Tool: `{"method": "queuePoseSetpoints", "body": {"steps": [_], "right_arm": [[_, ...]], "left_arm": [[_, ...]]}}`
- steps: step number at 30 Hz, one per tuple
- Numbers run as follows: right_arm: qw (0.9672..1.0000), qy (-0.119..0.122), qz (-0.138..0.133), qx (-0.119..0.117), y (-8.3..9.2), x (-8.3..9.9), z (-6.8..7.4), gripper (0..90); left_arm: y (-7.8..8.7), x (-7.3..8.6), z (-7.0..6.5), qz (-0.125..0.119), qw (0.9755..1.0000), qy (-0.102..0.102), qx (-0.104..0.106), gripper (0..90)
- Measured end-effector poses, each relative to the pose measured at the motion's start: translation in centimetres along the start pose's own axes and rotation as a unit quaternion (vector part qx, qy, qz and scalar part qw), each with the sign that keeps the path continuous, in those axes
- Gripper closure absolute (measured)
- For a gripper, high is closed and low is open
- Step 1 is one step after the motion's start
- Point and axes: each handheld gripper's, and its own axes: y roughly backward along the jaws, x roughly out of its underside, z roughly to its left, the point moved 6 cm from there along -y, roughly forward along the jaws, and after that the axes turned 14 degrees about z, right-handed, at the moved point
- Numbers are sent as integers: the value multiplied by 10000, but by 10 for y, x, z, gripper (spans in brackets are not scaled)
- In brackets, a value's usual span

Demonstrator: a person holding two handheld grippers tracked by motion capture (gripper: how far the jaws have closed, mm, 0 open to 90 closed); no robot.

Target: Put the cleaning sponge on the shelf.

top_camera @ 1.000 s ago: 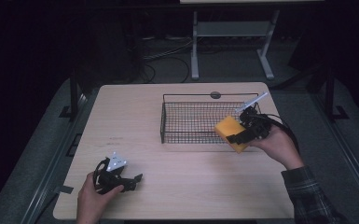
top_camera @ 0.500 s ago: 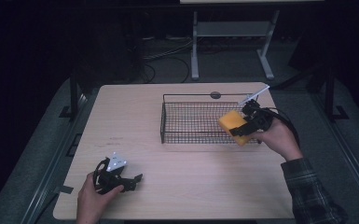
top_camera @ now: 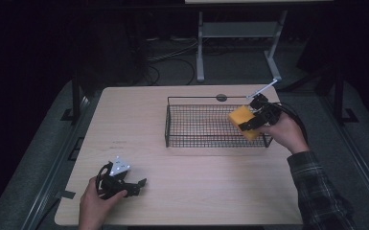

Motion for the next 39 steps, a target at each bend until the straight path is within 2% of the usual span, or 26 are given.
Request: {"method": "queuePoseSetpoints", "body": {"steps": [12,14,26,39], "right_arm": [[9996,-283,53,77,-6,-9,-21,286],[9996,-274,59,91,-7,-9,-22,285],[9982,-575,161,108,-27,-14,-42,282],[9976,-636,254,32,-46,-14,-45,278]], "left_arm": [[0,0,0,1,10000,3,2,128],[0,0,0,0,10000,4,2,128],[0,0,0,1,10000,2,2,128],[0,0,0,1,10000,4,3,128]]}}
